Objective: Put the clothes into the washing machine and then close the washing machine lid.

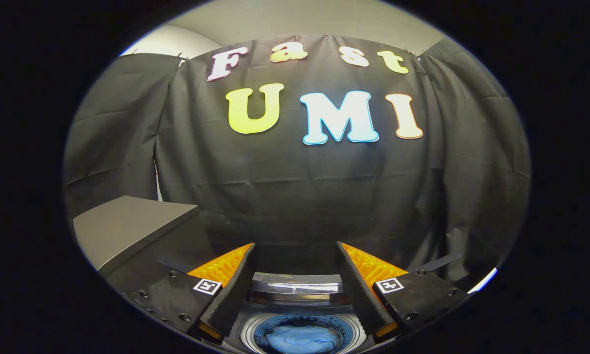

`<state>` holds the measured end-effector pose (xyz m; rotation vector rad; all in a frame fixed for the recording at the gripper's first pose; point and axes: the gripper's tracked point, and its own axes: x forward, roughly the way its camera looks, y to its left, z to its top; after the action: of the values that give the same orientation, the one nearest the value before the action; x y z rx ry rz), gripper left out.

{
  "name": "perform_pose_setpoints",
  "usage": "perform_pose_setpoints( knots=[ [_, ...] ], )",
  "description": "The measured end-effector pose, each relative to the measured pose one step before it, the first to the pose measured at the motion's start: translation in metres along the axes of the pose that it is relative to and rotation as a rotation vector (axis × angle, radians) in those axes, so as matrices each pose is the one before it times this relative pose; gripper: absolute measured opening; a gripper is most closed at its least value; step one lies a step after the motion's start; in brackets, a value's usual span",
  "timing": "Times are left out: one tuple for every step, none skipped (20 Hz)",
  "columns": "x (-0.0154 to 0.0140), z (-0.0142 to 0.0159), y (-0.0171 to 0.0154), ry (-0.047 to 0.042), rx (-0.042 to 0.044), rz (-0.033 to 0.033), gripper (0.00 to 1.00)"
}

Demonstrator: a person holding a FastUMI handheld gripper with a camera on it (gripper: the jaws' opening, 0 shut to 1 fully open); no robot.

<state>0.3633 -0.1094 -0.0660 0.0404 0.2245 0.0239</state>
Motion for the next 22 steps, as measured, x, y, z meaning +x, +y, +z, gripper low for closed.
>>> perform_pose_setpoints(
  knots=[
    [-0.00324, -0.00352, 0.00051, -0.00215, -0.00415, 0.00253, 0.98],
    [-0.0047, -0.00256, 0.00044, -0.00365, 0.00034, 0.0021, 0.98],
    [-0.00428, -0.00359, -0.00031, -0.00406, -0.00018, -0.00062, 0.98],
    [-0.00533, -0.00498, 0.00031, -0.00618, 0.00146, 0.00018, 0.98],
    [-0.00614, -0.00496, 0.00046, -0.00975, -0.00219, 0.00137, 0.98],
    [-0.00525, -0.00544, 0.00033, -0.00689, -0.00091, 0.00338, 0.98],
    [-0.0057, -0.0076, 0.00087, -0.00263, -0.0003, 0.00479, 0.98],
    [-0.00743, -0.01191, 0.00103, 0.0114, -0.00277, 0.0051, 0.98],
    [-0.00696, -0.01847, -0.00192, 0.03761, -0.01987, -0.00533, 0.98],
    [-0.00588, -0.01459, -0.00335, 0.02436, -0.02378, -0.00007, 0.98],
    [-0.00946, -0.01215, 0.00063, 0.00872, -0.01206, 0.00082, 0.98],
    [-0.01293, -0.01349, 0.00206, 0.01194, 0.00187, -0.00065, 0.98],
    [-0.01147, -0.01171, 0.00031, 0.00894, 0.01175, -0.00038, 0.98],
    [-0.01075, -0.00831, 0.00092, 0.00288, 0.00921, -0.00096, 0.98],
    [-0.01221, -0.00548, 0.00011, -0.00291, 0.00097, -0.00472, 0.98],
    [-0.01097, -0.00377, 0.00311, -0.00839, -0.00062, 0.00268, 0.98],
    [-0.01256, -0.0018, 0.00254, -0.01205, -0.00604, -0.00169, 0.98],
    [-0.01323, 0.00073, 0.00217, -0.01807, -0.00518, 0.0016, 0.98],
    [-0.01351, 0.0027, 0.00243, -0.02128, 0.00188, 0.0037, 0.98],
    [-0.01379, 0.0056, 0.00274, -0.02761, 0.00594, 0.00474, 0.98],
    [-0.01534, 0.00506, 0.00251, -0.02411, 0.00387, -0.00158, 0.98],
    [-0.01253, -0.00056, 0.00051, -0.01055, 0.00047, -0.00558, 0.98]
  ],
)
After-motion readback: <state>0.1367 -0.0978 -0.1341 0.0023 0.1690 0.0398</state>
